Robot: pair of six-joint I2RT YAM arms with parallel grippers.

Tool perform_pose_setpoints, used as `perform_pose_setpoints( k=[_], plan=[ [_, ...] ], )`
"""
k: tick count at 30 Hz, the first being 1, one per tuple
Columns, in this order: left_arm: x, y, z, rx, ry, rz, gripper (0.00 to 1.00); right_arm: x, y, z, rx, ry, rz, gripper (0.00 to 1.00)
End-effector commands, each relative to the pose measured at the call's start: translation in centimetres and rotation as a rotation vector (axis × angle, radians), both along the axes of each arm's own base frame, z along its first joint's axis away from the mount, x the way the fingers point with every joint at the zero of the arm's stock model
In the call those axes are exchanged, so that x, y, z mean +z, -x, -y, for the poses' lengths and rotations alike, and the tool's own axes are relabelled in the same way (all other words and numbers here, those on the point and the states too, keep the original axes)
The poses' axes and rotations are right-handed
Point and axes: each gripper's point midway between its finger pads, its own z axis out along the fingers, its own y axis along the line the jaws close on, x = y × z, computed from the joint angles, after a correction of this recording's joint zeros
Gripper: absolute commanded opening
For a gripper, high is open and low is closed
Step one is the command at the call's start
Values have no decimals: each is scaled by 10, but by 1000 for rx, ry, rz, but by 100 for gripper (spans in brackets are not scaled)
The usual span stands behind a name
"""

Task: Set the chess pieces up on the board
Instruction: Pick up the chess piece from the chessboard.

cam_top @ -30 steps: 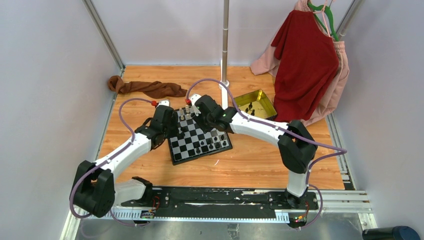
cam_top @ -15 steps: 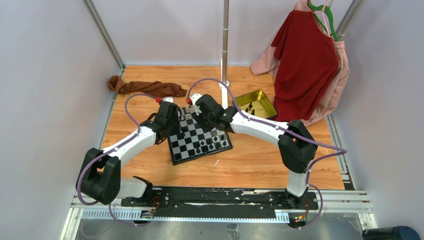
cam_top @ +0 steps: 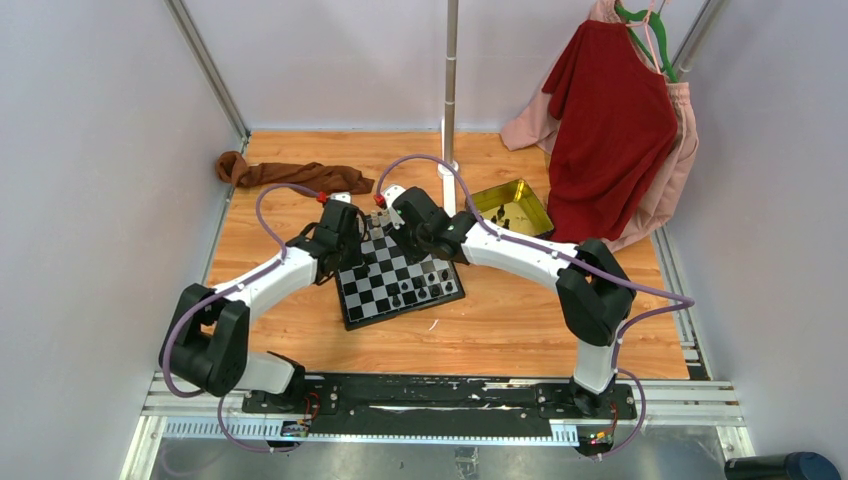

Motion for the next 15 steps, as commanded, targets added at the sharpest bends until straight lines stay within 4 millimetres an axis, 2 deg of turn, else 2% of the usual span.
perform_pose_setpoints(
  k=[1,15],
  plan=[
    [7,-11,3,-7,-12,32,39,-1,-8,3,-27,2,2,33],
    [1,-13,5,-15,-17,18,30,-2,-9,6,-26,8,-1,33]
  ],
)
